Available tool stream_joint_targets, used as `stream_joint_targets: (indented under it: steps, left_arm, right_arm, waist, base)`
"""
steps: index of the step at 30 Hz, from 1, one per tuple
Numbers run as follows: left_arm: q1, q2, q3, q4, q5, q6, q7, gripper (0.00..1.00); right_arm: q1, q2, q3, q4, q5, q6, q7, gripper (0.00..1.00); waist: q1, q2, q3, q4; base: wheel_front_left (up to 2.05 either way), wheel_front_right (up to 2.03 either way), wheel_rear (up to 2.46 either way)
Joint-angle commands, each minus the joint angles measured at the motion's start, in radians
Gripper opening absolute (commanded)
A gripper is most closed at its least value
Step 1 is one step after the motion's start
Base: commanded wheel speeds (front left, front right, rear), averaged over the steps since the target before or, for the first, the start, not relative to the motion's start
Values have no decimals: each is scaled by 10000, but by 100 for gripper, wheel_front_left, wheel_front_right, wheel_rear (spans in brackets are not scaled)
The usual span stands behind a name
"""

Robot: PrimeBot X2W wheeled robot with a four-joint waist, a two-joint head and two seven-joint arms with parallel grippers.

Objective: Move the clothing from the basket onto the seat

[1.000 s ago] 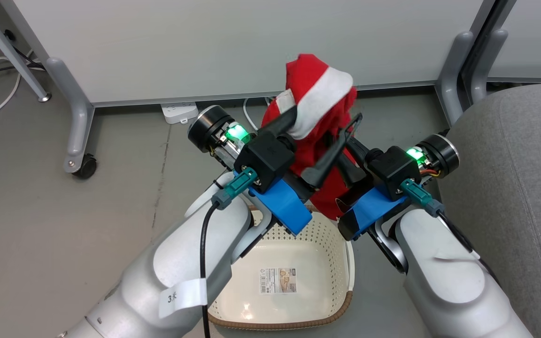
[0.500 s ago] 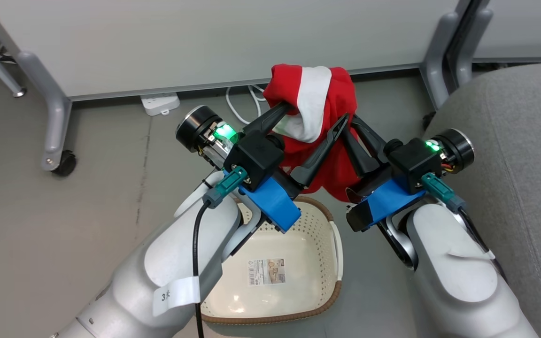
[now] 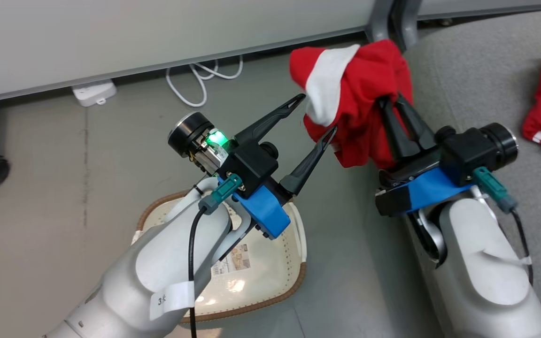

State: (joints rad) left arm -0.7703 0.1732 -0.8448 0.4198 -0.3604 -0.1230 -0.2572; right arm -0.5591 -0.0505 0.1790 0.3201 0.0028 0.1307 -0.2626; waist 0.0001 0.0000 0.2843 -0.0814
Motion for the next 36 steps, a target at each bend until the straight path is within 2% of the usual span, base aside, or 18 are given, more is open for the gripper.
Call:
stream_joint_targets:
  steps: [1, 10, 23, 30, 36]
  left_arm:
    - [56, 80, -4, -31, 24, 18, 9, 100]
    - [84, 415, -359, -312, 170, 12, 136, 100]
    - [4, 510, -957, -601, 277, -19, 254, 100]
    - [-31, 546, -1146, -614, 228, -27, 260, 100]
    - [-148, 512, -1215, -656, 183, -11, 260, 100]
  right_arm:
    - [174, -1, -162, -113, 104, 1, -34, 0]
    - [741, 5, -1339, -856, 421, 1, -34, 0]
    - [1958, 4, -2624, -1656, 785, 1, -33, 0]
    - [2400, 4, -2775, -1738, 1001, 1, -33, 0]
    - [2323, 4, -2900, -1742, 1056, 1, -33, 0]
  waist:
    - [-1, 0, 221, -318]
    - [-1, 0, 649, -1316]
    - [-1, 0, 1114, -2439]
    - [-1, 0, 1169, -2684]
    - [-1, 0, 1237, -2625]
  base:
    - [0, 0, 0]
    - [0, 0, 0]
    - [0, 0, 0]
    - [0, 0, 0]
    - [0, 0, 0]
